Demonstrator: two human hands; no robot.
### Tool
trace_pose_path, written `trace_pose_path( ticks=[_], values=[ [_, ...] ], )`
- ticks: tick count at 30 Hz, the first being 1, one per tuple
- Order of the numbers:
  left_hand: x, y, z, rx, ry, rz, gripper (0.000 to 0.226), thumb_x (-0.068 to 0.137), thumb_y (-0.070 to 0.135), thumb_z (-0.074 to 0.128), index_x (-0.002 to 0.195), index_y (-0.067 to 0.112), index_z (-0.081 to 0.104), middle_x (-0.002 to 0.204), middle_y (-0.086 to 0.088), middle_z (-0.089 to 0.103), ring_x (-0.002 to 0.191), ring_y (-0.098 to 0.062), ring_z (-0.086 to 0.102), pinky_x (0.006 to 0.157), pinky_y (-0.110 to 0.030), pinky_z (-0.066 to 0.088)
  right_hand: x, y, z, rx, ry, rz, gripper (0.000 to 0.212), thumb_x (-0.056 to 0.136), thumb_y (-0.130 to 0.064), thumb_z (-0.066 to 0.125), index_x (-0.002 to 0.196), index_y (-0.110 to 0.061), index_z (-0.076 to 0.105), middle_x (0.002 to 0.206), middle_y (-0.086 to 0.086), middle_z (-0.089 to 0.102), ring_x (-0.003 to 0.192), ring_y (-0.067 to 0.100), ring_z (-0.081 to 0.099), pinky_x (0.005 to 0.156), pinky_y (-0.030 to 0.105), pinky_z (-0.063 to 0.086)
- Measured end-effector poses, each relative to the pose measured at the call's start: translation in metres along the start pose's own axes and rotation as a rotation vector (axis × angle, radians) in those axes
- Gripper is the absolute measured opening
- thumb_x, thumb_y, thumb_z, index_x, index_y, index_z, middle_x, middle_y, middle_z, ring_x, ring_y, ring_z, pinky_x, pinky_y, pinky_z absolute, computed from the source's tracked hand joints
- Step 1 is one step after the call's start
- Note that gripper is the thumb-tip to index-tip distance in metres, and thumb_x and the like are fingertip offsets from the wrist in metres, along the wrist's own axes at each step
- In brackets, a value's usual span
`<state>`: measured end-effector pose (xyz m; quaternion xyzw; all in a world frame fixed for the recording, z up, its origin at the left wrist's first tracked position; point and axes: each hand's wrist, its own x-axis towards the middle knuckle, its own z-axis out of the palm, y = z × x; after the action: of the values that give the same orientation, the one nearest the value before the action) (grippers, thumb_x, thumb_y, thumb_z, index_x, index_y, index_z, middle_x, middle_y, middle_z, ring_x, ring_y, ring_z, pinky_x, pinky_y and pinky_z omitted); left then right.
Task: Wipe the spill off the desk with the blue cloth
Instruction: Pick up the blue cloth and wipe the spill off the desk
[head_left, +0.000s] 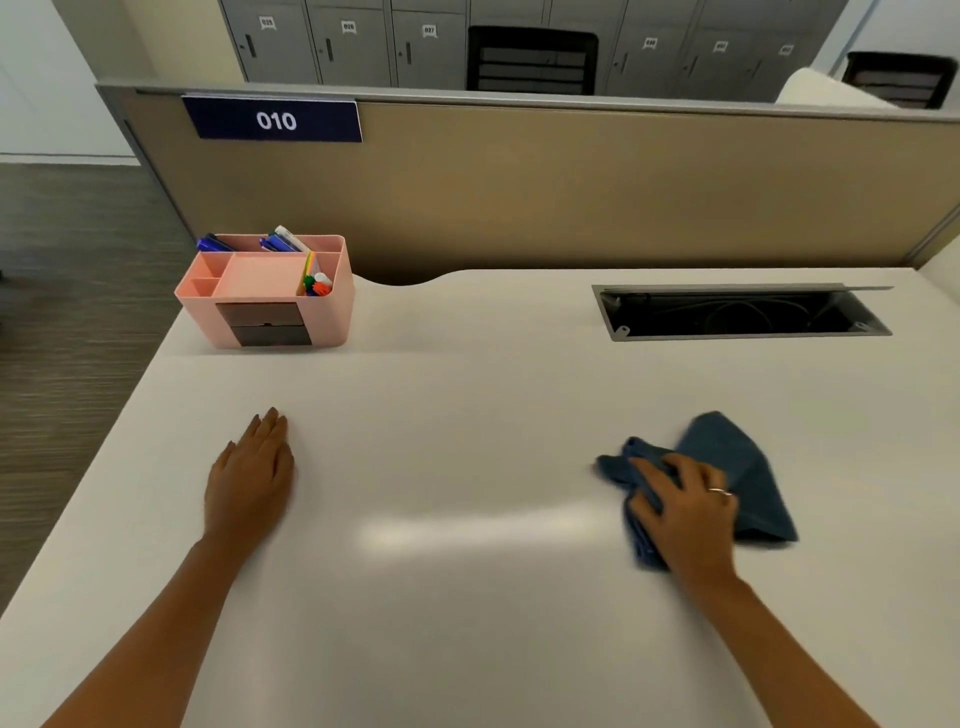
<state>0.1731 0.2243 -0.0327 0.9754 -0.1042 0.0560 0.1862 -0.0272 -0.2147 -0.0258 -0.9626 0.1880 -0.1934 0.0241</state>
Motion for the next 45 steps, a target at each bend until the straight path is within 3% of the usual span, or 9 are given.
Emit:
trace_pose_path(
  ticks=[3, 6, 9, 14, 19, 26, 36, 42, 45],
  values=[
    [0.006, -0.004, -0.005, -0.068, 0.036, -0.002, 0.042, 0.095, 0.013, 0.04, 0.137, 0.014, 0.044, 0.146, -0.001, 0.04, 0.136, -0.016, 0.033, 0.109, -0.036, 0.027, 0.021, 0.026, 0.005, -0.061, 0.001, 0.133, 0.045, 0.078, -0.044, 0.046, 0.107, -0.02, 0.07, 0.108, 0.014, 0.062, 0.098, 0.042, 0.048, 0.066, 0.047, 0.04],
    [0.012, -0.009, -0.007, -0.082, 0.045, 0.01, 0.043, 0.095, 0.014, 0.041, 0.138, 0.014, 0.044, 0.146, -0.001, 0.04, 0.135, -0.016, 0.035, 0.107, -0.036, 0.03, 0.043, 0.028, 0.015, -0.08, 0.011, 0.242, 0.034, 0.08, -0.032, 0.065, 0.112, -0.018, 0.068, 0.109, 0.018, 0.058, 0.099, 0.045, 0.045, 0.07, 0.054, 0.039],
    [0.022, -0.016, -0.005, -0.025, 0.033, 0.041, 0.044, 0.096, 0.02, 0.036, 0.138, 0.011, 0.042, 0.146, -0.004, 0.039, 0.135, -0.018, 0.035, 0.107, -0.038, 0.031, 0.065, 0.021, 0.024, -0.083, 0.04, 0.308, 0.04, 0.079, -0.037, 0.055, 0.113, -0.019, 0.066, 0.107, 0.02, 0.055, 0.097, 0.045, 0.045, 0.071, 0.056, 0.039],
    [0.037, -0.022, -0.001, 0.018, 0.013, -0.003, 0.05, 0.095, 0.028, 0.026, 0.142, 0.014, 0.035, 0.149, -0.002, 0.035, 0.138, -0.016, 0.029, 0.111, -0.036, 0.024, 0.103, 0.001, 0.043, -0.069, 0.043, 0.38, 0.044, 0.078, -0.041, 0.048, 0.113, -0.02, 0.064, 0.108, 0.022, 0.051, 0.099, 0.045, 0.042, 0.075, 0.059, 0.037],
    [0.038, -0.021, 0.001, 0.039, -0.004, -0.031, 0.056, 0.093, 0.035, 0.019, 0.145, 0.018, 0.029, 0.151, 0.002, 0.029, 0.14, -0.011, 0.024, 0.112, -0.032, 0.017, 0.146, -0.044, 0.064, -0.063, 0.006, 0.415, 0.034, 0.083, -0.031, 0.064, 0.115, -0.019, 0.063, 0.11, 0.025, 0.049, 0.104, 0.046, 0.041, 0.08, 0.06, 0.035],
    [0.037, -0.019, 0.002, 0.033, 0.005, -0.035, 0.056, 0.092, 0.033, 0.019, 0.144, 0.015, 0.029, 0.151, 0.003, 0.028, 0.139, -0.01, 0.024, 0.111, -0.028, 0.016, 0.189, -0.166, 0.088, -0.018, -0.138, 0.19, 0.038, 0.088, -0.041, 0.053, 0.125, -0.032, 0.056, 0.122, 0.016, 0.048, 0.112, 0.039, 0.039, 0.083, 0.051, 0.037],
    [0.041, -0.022, 0.001, 0.073, 0.02, -0.033, 0.065, 0.088, 0.039, 0.009, 0.142, 0.016, 0.035, 0.15, 0.003, 0.033, 0.138, -0.01, 0.028, 0.108, -0.028, 0.019, 0.118, -0.34, 0.081, 0.137, -0.15, -0.309, 0.031, 0.068, -0.043, 0.067, 0.097, -0.035, 0.068, 0.101, 0.005, 0.062, 0.09, 0.03, 0.056, 0.065, 0.043, 0.045],
    [0.04, -0.025, -0.001, 0.081, -0.004, -0.025, 0.065, 0.088, 0.039, 0.009, 0.143, 0.015, 0.033, 0.151, 0.001, 0.032, 0.139, -0.012, 0.028, 0.109, -0.03, 0.02, 0.082, -0.344, 0.076, 0.217, -0.111, -0.493, 0.029, 0.07, -0.041, 0.055, 0.097, -0.039, 0.066, 0.103, 0.001, 0.062, 0.094, 0.026, 0.056, 0.066, 0.041, 0.044],
    [0.038, -0.024, -0.002, 0.07, -0.008, -0.031, 0.057, 0.091, 0.032, 0.018, 0.144, 0.015, 0.031, 0.151, 0.002, 0.03, 0.139, -0.01, 0.025, 0.11, -0.027, 0.015, 0.098, -0.302, 0.079, 0.168, -0.066, -0.411, 0.032, 0.069, -0.038, 0.051, 0.096, -0.036, 0.068, 0.102, 0.002, 0.064, 0.09, 0.029, 0.056, 0.065, 0.04, 0.043]
  ],
)
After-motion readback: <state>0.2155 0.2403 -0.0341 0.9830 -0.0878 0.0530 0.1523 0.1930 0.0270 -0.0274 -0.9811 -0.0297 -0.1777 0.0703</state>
